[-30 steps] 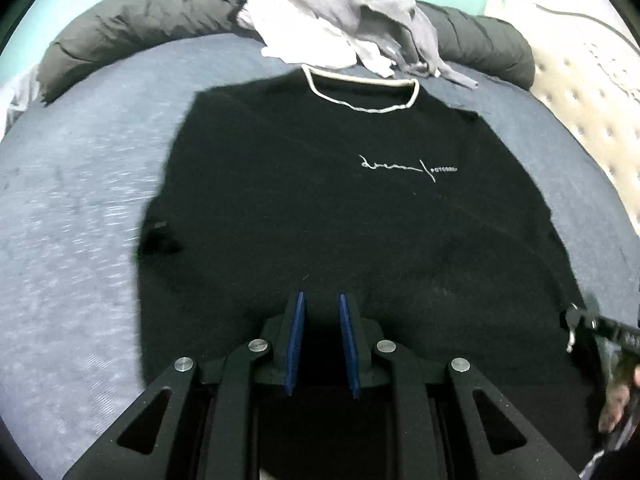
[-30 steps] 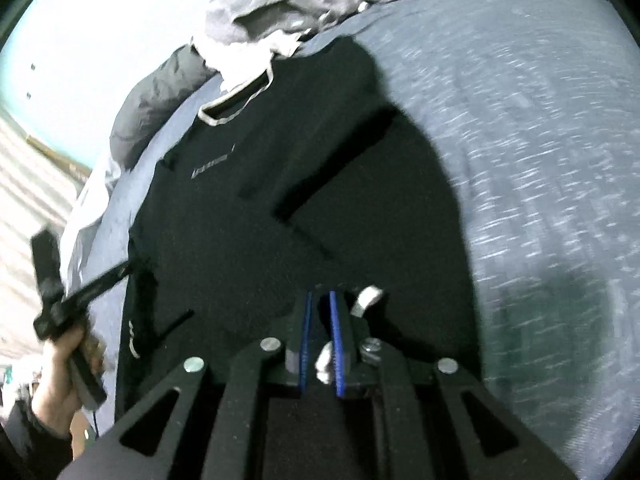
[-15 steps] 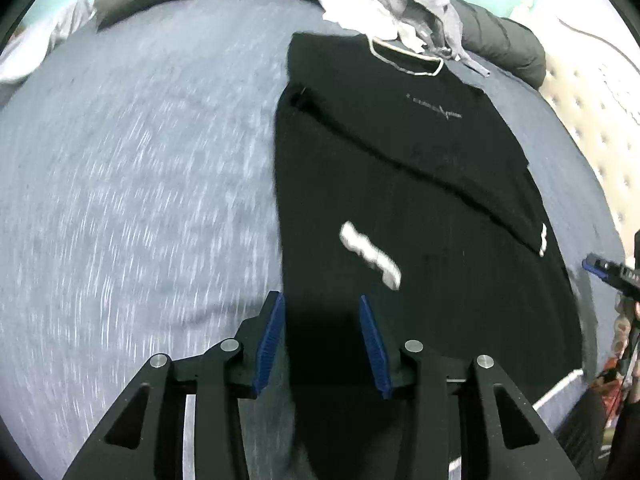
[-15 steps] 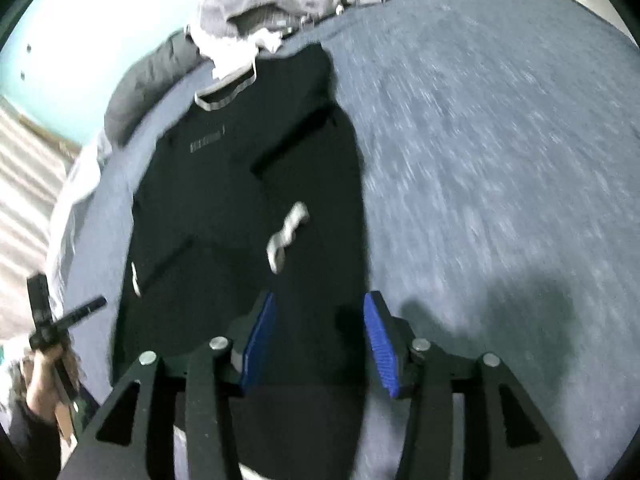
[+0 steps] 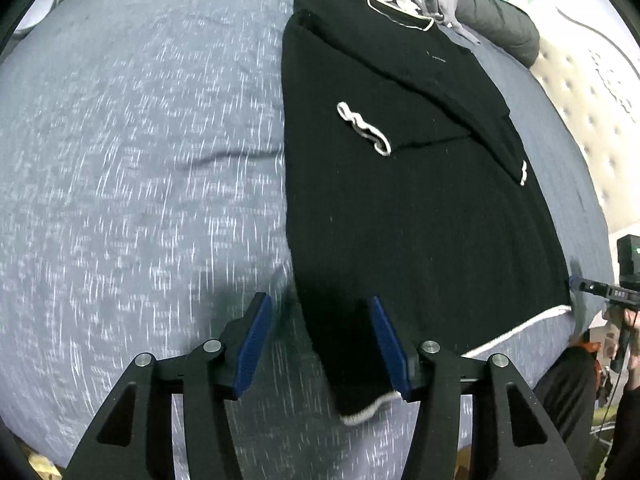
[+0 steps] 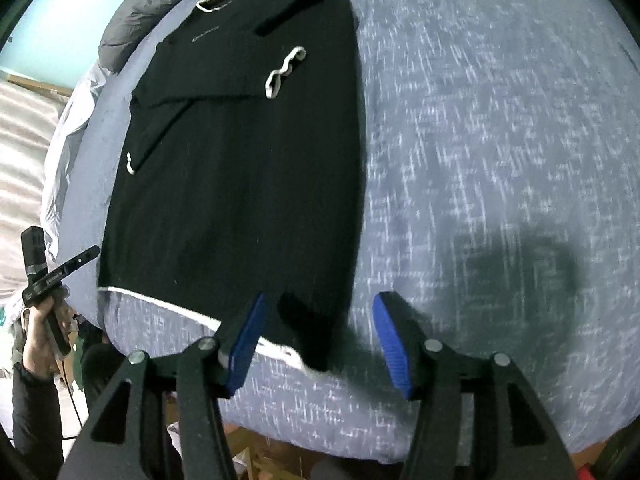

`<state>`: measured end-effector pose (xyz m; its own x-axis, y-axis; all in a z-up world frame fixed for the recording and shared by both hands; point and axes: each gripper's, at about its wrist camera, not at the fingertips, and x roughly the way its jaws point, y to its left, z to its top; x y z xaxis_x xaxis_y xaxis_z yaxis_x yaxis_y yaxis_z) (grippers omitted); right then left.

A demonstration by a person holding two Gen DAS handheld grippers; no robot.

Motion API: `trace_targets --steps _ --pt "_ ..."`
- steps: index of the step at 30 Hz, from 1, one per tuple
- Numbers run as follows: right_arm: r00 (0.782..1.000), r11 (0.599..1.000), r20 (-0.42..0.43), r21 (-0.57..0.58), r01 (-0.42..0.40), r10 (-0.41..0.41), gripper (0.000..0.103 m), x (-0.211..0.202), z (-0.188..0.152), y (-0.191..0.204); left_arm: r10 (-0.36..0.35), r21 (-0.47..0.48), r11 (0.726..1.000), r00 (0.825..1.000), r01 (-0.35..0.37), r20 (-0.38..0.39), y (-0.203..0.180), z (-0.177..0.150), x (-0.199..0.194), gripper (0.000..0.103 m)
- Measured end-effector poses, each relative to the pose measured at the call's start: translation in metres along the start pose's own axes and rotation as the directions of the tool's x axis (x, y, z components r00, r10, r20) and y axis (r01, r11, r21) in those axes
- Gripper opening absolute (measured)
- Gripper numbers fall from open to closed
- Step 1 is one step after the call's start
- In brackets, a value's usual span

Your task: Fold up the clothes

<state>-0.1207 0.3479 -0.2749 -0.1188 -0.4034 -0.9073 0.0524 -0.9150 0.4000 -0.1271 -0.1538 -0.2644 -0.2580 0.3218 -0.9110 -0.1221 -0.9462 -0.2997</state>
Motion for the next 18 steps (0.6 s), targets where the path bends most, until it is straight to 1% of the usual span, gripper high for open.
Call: trace_targets --steps 3,6,12,18 --pt "1.000 1.000 -0.004 0.018 -0.002 0.002 0.057 0.002 -0.005 -0.003 -0.008 -0.024 1.000 1.000 0.008 -0.008 0.005 -0.007 0.001 0.056" --pt "1.000 0.999 -0.006 0.036 -0.010 0.010 0.057 0.002 -0.006 -0.005 -0.032 -0.043 0.999 0.999 0.031 -0.025 0.008 -0.014 0.004 0.056" --pt "1.000 0.997 -0.011 0.077 -0.025 0.026 0.060 0.008 -0.005 -0.008 -0.064 -0.042 0.997 0.996 0.062 -0.056 0.003 -0.024 0.014 0.056" --pt "0.999 0.998 -0.021 0.051 -0.046 0.047 0.060 0.013 -0.007 0.005 -0.099 -0.051 0.994 0.994 0.097 -0.053 0.000 -0.026 0.016 0.056"
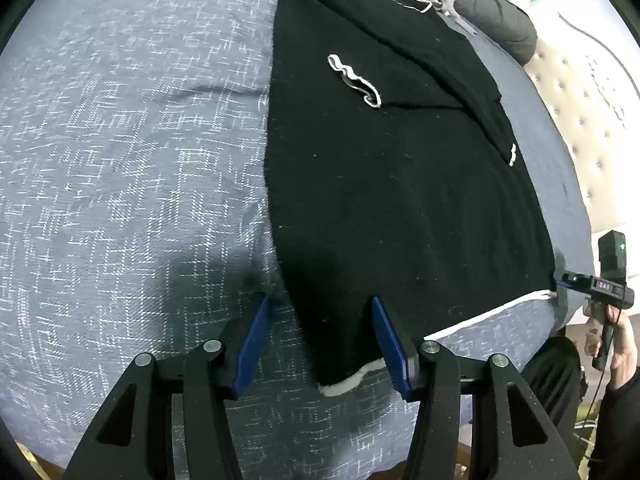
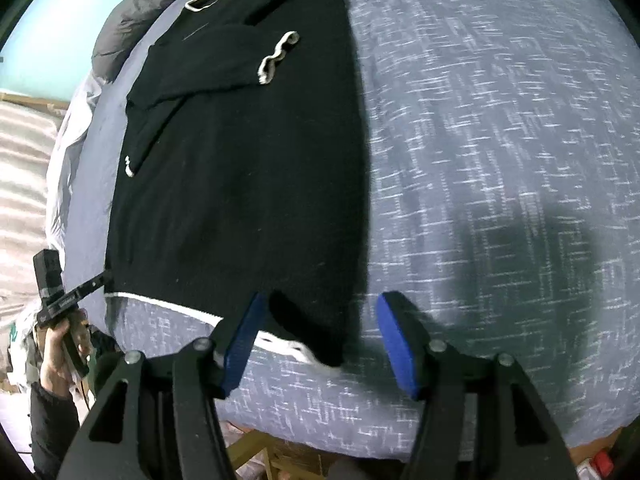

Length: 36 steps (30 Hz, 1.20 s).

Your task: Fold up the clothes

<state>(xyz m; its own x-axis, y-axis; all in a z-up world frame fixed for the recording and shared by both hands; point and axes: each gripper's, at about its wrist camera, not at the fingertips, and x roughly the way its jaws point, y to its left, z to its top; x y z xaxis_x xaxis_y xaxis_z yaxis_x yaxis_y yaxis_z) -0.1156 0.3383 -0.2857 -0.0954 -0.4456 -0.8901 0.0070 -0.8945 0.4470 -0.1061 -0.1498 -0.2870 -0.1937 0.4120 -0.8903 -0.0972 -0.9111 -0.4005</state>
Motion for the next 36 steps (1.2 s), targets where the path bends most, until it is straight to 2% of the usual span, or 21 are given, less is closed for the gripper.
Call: trace_targets --steps 4,6,8,9,12,14,19,24,30,31,32,33,36 --pt "1.000 1.000 -0.015 -0.017 -0.020 0.019 0.060 0.007 -0.001 0.007 -0.024 -0.007 1.000 1.000 0.024 -0.002 -0.001 -0.002 0.000 0.055" --pt "1.000 1.000 -0.020 -0.023 -0.019 0.018 0.060 0.008 0.000 0.008 -0.029 -0.011 1.000 1.000 0.029 -0.006 0.000 -0.004 0.000 0.051" --pt "1.000 0.999 -0.020 -0.034 -0.017 0.016 0.051 0.007 0.000 0.007 -0.041 -0.020 0.999 0.999 0.041 -0.004 0.001 -0.006 -0.002 0.048" --pt "1.000 0.999 -0.018 -0.040 -0.018 0.017 0.044 0.007 -0.001 0.007 -0.047 -0.022 0.999 0.999 0.047 -0.004 0.001 -0.007 -0.003 0.042" --pt "1.000 0.999 -0.015 -0.049 -0.019 0.018 0.040 0.005 -0.003 0.006 -0.059 -0.020 0.998 0.998 0.059 -0.004 0.001 -0.010 -0.007 0.034" --pt "1.000 0.998 -0.011 -0.052 -0.022 0.022 0.039 0.004 -0.004 0.007 -0.062 -0.009 0.998 0.998 0.062 0.006 -0.002 -0.011 -0.012 0.032" --pt "1.000 0.998 -0.014 -0.052 -0.024 0.023 0.039 0.005 -0.002 0.010 -0.102 0.022 0.995 0.994 0.101 0.025 -0.014 -0.014 -0.022 0.032" --pt "0.999 0.999 -0.026 -0.021 -0.037 0.036 0.039 0.009 0.000 0.007 -0.081 0.004 0.997 0.997 0.081 -0.017 -0.014 -0.013 -0.001 0.032" --pt "0.999 0.999 -0.017 -0.024 -0.046 0.045 0.038 0.009 0.000 0.006 -0.094 -0.010 0.996 0.995 0.094 -0.025 -0.010 -0.016 0.005 0.032" --pt "0.999 0.998 -0.012 -0.031 -0.048 0.048 0.031 0.008 -0.001 0.006 -0.096 -0.010 0.995 0.995 0.096 -0.025 -0.010 -0.017 0.005 0.031" --pt "0.999 0.998 -0.004 -0.041 -0.051 0.051 0.024 0.008 -0.002 0.008 -0.092 -0.008 0.996 0.995 0.092 -0.024 -0.010 -0.018 0.005 0.026" --pt "0.999 0.997 0.004 -0.050 -0.053 0.053 0.013 0.007 -0.002 0.009 -0.086 -0.005 0.996 0.996 0.086 -0.022 -0.011 -0.018 0.004 0.021" --pt "0.998 0.996 0.024 -0.071 -0.055 0.057 0.007 -0.001 -0.004 0.014 -0.068 -0.004 0.998 0.998 0.067 -0.003 -0.014 -0.021 -0.002 0.008"
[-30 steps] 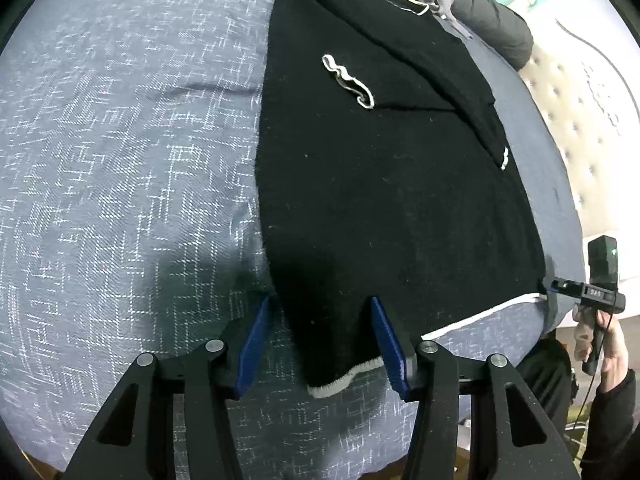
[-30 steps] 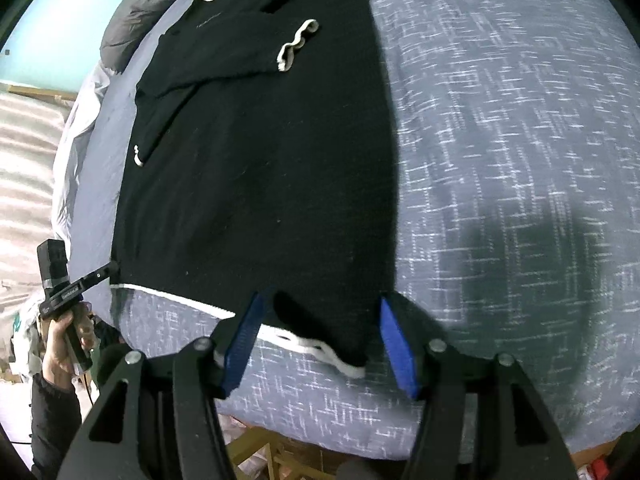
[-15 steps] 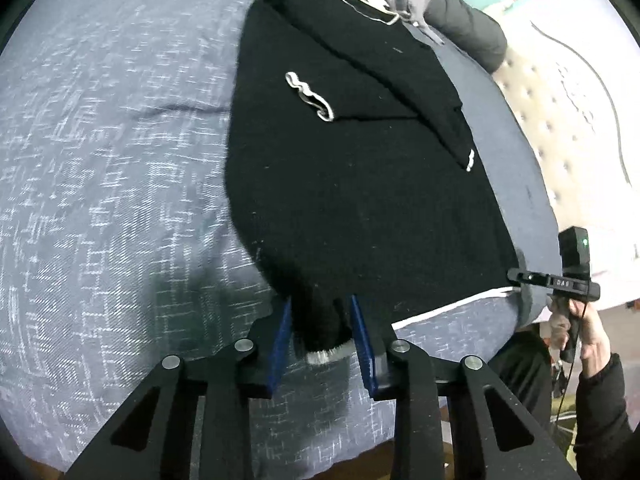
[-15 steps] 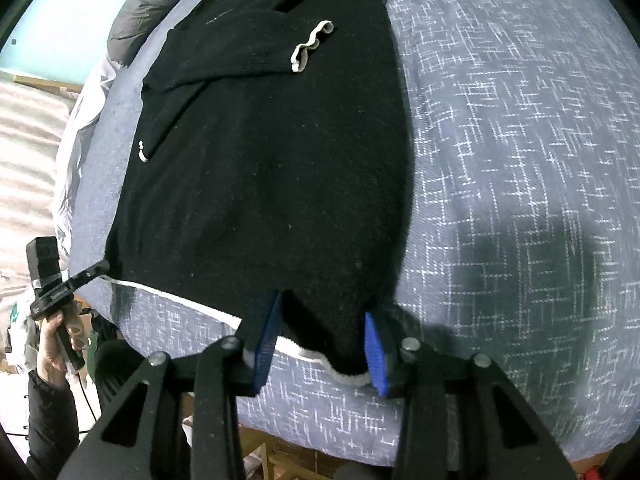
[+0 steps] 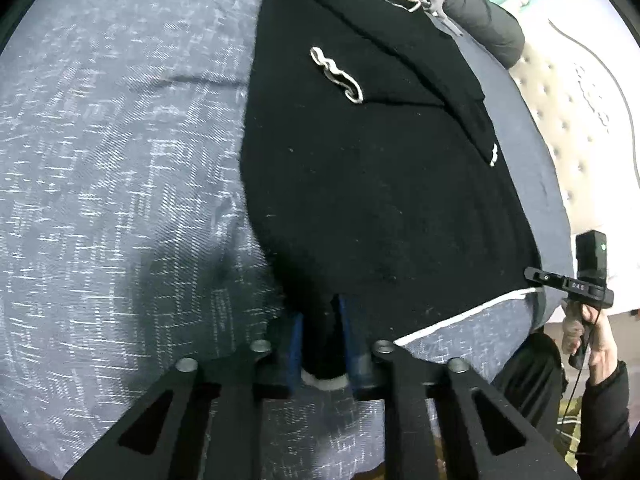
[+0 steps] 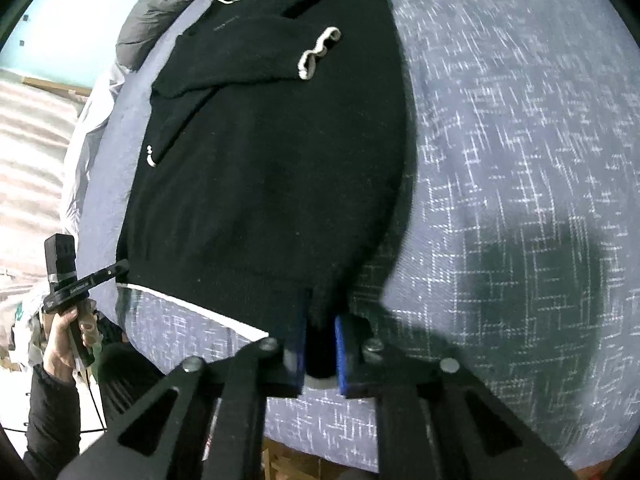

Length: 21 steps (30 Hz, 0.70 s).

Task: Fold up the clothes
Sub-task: 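Grasp the white-striped hem with both grippers, then lift the hem with both grippers and fold it over toward the collar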

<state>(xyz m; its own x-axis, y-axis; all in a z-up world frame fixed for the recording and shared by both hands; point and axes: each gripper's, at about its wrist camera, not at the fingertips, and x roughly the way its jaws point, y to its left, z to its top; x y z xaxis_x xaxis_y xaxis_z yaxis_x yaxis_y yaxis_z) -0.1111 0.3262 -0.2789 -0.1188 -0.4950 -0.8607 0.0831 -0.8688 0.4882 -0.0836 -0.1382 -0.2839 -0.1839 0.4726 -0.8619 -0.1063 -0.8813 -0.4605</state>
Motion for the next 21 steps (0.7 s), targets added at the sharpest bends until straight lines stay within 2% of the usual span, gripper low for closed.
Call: trace_targets --steps 6,11,13,16,21 --pt "0.998 0.997 0.058 -0.072 -0.008 0.013 0.005 -0.035 -0.001 0.022 0.008 0.068 0.998 0.999 -0.012 0.049 -0.024 -0.004 -0.033 0.007" --pt "0.994 0.994 0.105 -0.106 -0.032 0.043 0.005 -0.069 -0.007 0.034 -0.001 0.119 0.993 0.995 -0.011 0.096 -0.042 -0.030 -0.066 0.006" --pt "0.992 0.992 0.121 -0.123 -0.032 0.047 0.005 -0.080 -0.012 0.039 -0.005 0.130 0.991 0.993 -0.010 0.118 -0.056 -0.026 -0.064 0.006" --pt "0.990 0.987 0.128 -0.157 -0.039 0.059 0.005 -0.094 -0.022 0.048 -0.012 0.149 0.989 0.991 -0.008 0.134 -0.059 -0.010 -0.085 0.006" --pt "0.989 0.979 0.131 -0.201 -0.045 0.072 0.005 -0.113 -0.041 0.060 -0.022 0.196 0.981 0.990 -0.006 0.141 -0.068 -0.021 -0.107 0.006"
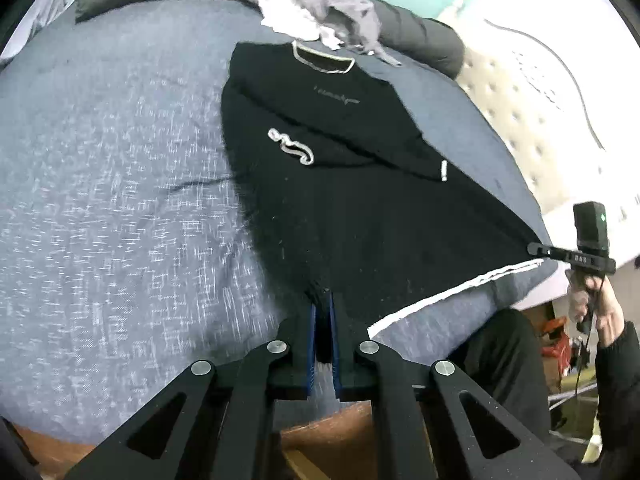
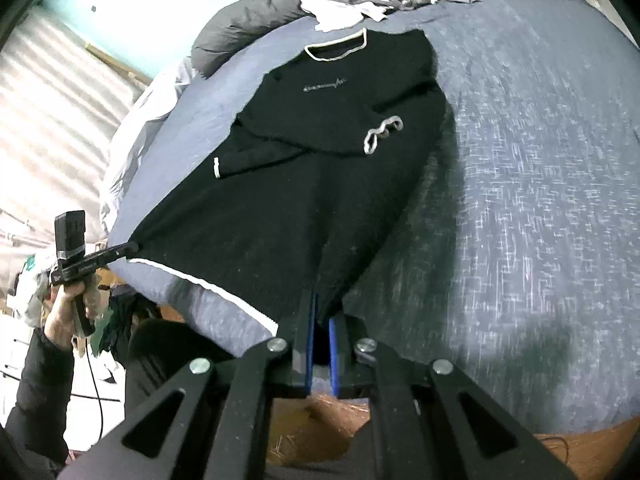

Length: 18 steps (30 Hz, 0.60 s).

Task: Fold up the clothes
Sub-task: 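Lift the hem with both grippers and fold it over toward the collar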

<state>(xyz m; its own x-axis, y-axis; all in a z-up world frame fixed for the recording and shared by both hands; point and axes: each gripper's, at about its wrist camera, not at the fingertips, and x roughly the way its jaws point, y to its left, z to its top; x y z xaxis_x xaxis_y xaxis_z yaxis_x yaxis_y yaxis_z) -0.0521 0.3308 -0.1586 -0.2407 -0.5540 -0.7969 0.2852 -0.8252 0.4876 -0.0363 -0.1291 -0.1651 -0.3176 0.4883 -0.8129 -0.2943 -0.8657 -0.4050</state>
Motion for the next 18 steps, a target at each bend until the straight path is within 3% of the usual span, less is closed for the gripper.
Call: trace_targets --steps 13,18 --pt "0.997 0.989 0.044 -0.142 -0.051 0.058 0.005 -0.066 -0.042 0.050 -0.056 0.139 0.989 0.997 0.048 0.054 -0.050 -0.046 -0.097 0.006" --pt "0.997 0.987 0.033 -0.152 -0.057 0.063 0.005 -0.064 -0.040 0.049 -0.059 0.137 0.989 0.997 0.051 0.057 -0.047 -0.046 -0.102 0.006"
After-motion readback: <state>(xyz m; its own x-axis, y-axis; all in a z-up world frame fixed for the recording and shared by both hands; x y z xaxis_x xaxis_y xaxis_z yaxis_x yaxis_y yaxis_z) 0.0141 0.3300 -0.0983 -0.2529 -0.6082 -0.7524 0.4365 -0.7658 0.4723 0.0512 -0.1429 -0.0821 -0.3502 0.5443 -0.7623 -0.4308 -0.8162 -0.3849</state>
